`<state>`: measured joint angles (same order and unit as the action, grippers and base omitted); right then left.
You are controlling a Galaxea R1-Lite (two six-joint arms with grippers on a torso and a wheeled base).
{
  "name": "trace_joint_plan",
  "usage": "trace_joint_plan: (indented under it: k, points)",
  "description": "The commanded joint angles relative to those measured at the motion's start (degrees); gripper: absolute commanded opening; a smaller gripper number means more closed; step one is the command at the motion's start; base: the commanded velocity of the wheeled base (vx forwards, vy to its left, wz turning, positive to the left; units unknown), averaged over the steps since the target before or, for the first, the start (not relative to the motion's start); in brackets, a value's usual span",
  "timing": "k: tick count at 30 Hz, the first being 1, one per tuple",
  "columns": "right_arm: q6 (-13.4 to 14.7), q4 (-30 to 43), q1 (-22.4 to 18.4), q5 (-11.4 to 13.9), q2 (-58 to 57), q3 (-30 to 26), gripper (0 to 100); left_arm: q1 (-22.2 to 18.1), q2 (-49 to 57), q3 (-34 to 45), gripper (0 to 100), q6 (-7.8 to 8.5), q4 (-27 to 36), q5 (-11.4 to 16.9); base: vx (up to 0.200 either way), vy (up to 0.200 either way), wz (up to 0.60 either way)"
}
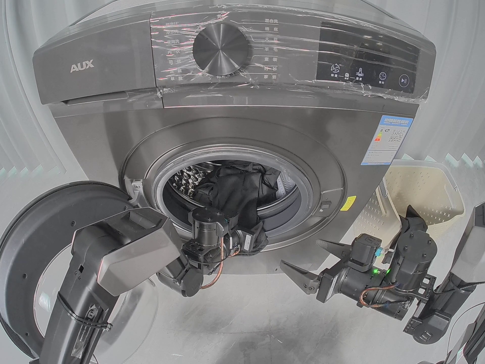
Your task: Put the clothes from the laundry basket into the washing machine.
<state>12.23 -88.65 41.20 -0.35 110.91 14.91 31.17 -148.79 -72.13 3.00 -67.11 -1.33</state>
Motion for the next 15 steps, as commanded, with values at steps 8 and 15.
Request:
trace_joint_plan:
  k: [8, 15]
  points:
    - [0.0, 0.0, 0.0, 0.0, 0.0, 0.0, 100, -1.3, -0.1, -7.1, 0, -1.42, 1.0, -1.6, 0.000, 0.000, 0.00]
    - [0.0, 0.0, 0.0, 0.0, 0.0, 0.0, 100, -3.2, -2.8, -20.1, 0, -1.94, 1.0, -5.9, 0.000, 0.000, 0.00]
